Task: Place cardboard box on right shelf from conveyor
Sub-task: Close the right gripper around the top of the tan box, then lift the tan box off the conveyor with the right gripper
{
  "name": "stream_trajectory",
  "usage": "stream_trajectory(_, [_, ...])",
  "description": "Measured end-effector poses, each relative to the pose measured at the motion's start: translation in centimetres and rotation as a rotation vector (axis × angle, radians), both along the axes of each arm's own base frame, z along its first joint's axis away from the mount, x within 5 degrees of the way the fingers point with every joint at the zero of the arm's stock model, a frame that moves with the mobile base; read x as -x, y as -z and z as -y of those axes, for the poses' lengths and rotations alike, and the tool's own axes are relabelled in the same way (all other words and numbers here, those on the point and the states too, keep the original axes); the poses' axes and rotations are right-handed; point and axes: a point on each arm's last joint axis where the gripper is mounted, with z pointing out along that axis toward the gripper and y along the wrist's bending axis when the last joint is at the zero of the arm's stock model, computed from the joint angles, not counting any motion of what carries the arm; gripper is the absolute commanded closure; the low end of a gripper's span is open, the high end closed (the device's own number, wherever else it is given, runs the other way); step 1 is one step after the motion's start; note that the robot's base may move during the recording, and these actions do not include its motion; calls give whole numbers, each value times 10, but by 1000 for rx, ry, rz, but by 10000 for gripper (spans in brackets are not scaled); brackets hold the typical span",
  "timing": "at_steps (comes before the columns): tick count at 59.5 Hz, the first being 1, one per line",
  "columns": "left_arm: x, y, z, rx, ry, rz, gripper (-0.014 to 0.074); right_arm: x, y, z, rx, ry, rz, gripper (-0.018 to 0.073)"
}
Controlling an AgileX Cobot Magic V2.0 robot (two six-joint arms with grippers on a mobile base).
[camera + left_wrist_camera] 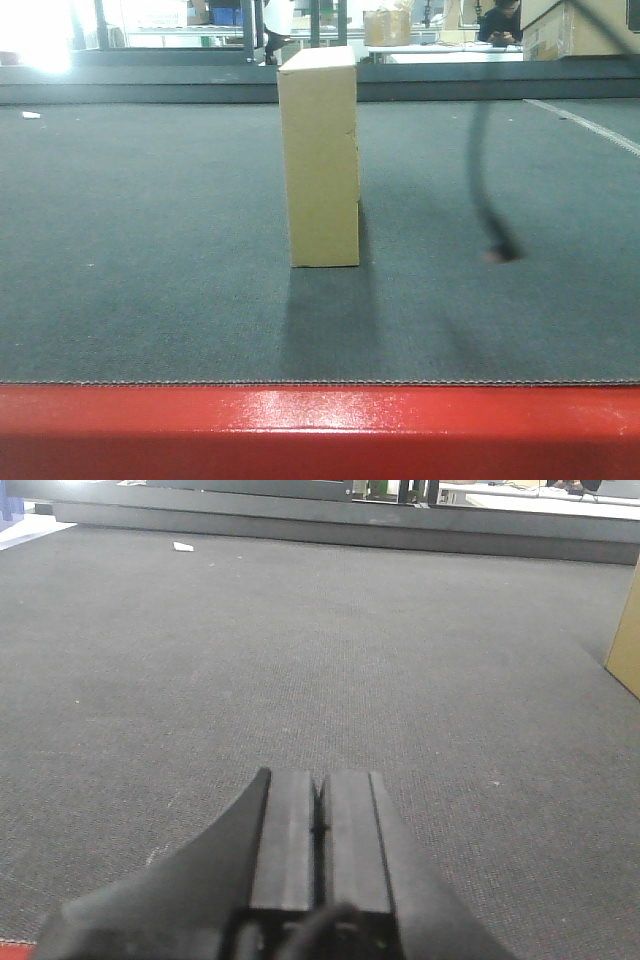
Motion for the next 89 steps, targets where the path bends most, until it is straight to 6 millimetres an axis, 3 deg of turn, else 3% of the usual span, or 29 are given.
stream_trajectory(17, [0,0,0,0,0,0,713,-23,22,-23,101,106,-51,-65])
stream_trajectory(71, [0,0,0,0,0,0,713,-41,57,-40,113,118,-70,-62])
stream_trajectory(79, [0,0,0,0,0,0,713,-44,65,-42,128,120,-85,45])
stream_trajectory(89, [0,0,0,0,0,0,713,-45,69,-43,142,124,-92,338])
